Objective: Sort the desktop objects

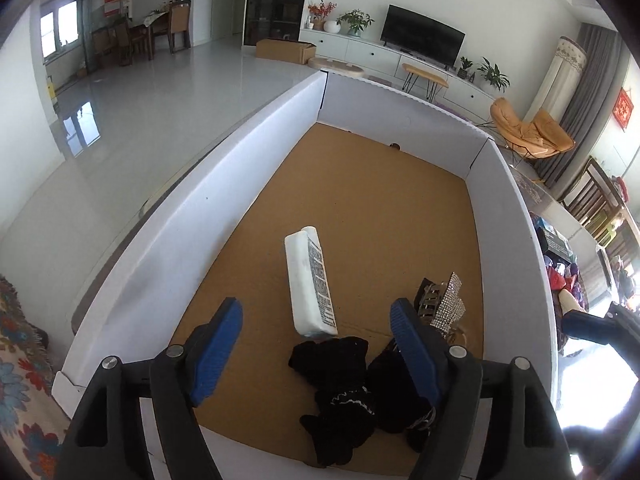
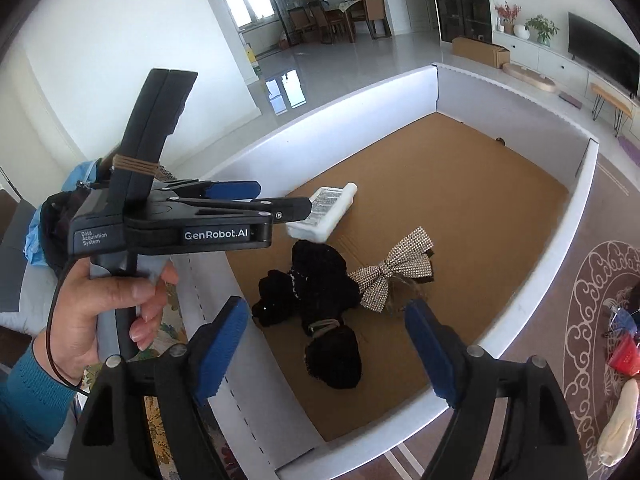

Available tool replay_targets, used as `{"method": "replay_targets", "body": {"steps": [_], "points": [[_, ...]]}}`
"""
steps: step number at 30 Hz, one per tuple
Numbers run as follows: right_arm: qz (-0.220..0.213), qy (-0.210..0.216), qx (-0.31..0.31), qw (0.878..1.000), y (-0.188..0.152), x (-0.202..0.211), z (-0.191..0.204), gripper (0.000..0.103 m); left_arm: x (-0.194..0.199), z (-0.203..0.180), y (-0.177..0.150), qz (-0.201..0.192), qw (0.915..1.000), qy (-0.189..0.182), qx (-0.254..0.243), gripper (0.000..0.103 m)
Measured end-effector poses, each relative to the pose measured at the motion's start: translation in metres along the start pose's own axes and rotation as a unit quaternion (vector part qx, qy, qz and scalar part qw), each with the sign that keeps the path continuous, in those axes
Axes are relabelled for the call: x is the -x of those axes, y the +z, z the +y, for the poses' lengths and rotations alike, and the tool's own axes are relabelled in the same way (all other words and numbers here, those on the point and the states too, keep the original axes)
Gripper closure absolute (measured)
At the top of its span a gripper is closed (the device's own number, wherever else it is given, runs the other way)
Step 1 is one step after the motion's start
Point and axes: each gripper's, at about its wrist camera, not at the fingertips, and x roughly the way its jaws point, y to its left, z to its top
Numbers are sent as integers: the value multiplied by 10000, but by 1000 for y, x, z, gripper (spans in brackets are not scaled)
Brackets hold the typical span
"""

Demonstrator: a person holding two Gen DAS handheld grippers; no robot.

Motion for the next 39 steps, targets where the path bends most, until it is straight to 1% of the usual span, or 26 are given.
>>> {"method": "replay_targets", "body": {"steps": [1,3,5,6,7,9,10,11,13,14,16,17,19,20,22,24,28,34,39], "points": [[-177,-83,-22,9998,0,10,-4,12,3,-5,-1,-64,10000,17,-14,28],[-562,-275,-32,9980,-1,33,-14,11,13,-23,-1,-267,9996,-5,-114,28],[-948,-539,-33,9940,-12,59,-25,7,28,-46,-5,-494,9983,-114,-279,28],[-1131,-726,-55,9909,-20,71,-33,1,36,-61,-8,-599,9972,-233,-379,28],[-1287,-930,-93,9873,-32,84,-43,0,44,-77,-12,-685,9956,-404,-500,27],[-1466,-1348,-219,9797,-60,105,-65,0,60,-113,-21,-816,9897,-858,-805,19],[-1499,-1583,-311,9754,-78,113,-80,0,67,-133,-27,-861,9859,-1086,-937,10],[-1511,-1812,-412,9709,-95,120,-96,0,73,-153,-34,-890,9813,-1322,-1076,5],[-1443,-2300,-623,9604,-138,137,-129,0,81,-195,-51,-891,9716,-1730,-1344,5],[-1342,-2552,-734,9547,-157,144,-146,0,81,-217,-58,-857,9671,-1880,-1483,4],[-964,-2996,-1037,9435,-197,157,-182,0,75,-256,-75,-797,9614,-1997,-1719,4],[-822,-3152,-1221,9375,-215,162,-198,0,68,-273,-83,-772,9599,-1992,-1814,4],[-588,-3298,-1658,9275,-248,176,-229,0,50,-302,-97,-686,9587,-1969,-1936,4],[-542,-3323,-1893,9224,-264,185,-240,0,40,-315,-104,-658,9582,-1960,-1976,4],[-497,-3281,-2293,9151,-285,196,-258,0,19,-333,-116,-584,9594,-1810,-2082,4],[-506,-3285,-2511,9091,-299,206,-266,0,3,-347,-122,-507,9598,-1654,-2209,4],[-592,-3259,-2598,9071,-307,207,-266,0,-18,-364,-133,-449,9578,-1384,-2481,4],[-530,-3253,-2474,9112,-296,193,-266,0,-43,-366,-133,-325,9552,-1171,-2700,4],[-378,-3274,-2440,9120,-295,184,-266,0,-59,-363,-125,-234,9550,-1171,-2714,4]]}}
